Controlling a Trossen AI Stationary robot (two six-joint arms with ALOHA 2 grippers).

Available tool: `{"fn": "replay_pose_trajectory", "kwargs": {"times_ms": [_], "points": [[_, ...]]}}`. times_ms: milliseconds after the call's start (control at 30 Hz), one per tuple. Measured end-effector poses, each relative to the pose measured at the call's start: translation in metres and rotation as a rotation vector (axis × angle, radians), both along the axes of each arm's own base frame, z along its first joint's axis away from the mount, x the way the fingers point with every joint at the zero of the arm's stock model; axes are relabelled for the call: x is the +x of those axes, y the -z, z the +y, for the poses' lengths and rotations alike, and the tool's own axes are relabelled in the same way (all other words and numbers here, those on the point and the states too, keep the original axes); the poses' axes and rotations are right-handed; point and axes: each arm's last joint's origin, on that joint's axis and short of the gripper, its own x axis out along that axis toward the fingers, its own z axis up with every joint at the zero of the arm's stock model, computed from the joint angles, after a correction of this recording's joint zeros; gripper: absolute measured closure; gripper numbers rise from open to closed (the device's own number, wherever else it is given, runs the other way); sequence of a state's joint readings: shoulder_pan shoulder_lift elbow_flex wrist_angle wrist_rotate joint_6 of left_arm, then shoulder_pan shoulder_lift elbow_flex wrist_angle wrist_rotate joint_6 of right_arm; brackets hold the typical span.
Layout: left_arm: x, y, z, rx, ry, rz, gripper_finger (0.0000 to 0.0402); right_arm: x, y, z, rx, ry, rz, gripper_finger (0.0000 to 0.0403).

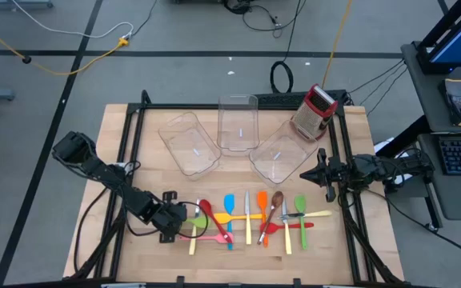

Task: Pick & Place Kitchen Items
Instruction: Put the green serving spoon into the left transparent bin

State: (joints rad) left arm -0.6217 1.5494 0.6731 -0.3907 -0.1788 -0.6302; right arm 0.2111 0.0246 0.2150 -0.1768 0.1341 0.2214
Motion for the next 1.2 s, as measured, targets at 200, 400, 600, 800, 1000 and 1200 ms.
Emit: {"fn": "replay_pose_trajectory", "kwargs": {"times_ms": [200, 400, 600, 800, 1000, 1200], "points": [[-0.001, 0.0, 0.0, -0.022, -0.01, 0.021, 0.0375, 0.0, 0.0, 0.0, 0.001, 0.0, 0.0, 0.0399], [-0.002, -0.001, -0.002, -0.044, -0.022, 0.043, 0.0365, 0.0, 0.0, 0.0, 0.002, 0.0, 0.0, 0.0399], [-0.001, -0.011, -0.008, -0.047, -0.007, 0.106, 0.0373, 0.0, 0.0, 0.0, 0.002, 0.0, 0.0, 0.0399], [-0.003, -0.025, -0.016, -0.067, -0.012, 0.196, 0.0373, 0.0, 0.0, 0.0, 0.002, 0.0, -0.001, 0.0399], [0.002, -0.043, -0.022, -0.016, -0.062, 0.164, 0.0373, 0.0, 0.0, 0.0, 0.002, 0.0, 0.0, 0.0399], [0.014, -0.066, -0.032, -0.046, -0.091, 0.08, 0.0373, 0.0, 0.0, 0.0, 0.002, 0.0, 0.0, 0.0399]]}}
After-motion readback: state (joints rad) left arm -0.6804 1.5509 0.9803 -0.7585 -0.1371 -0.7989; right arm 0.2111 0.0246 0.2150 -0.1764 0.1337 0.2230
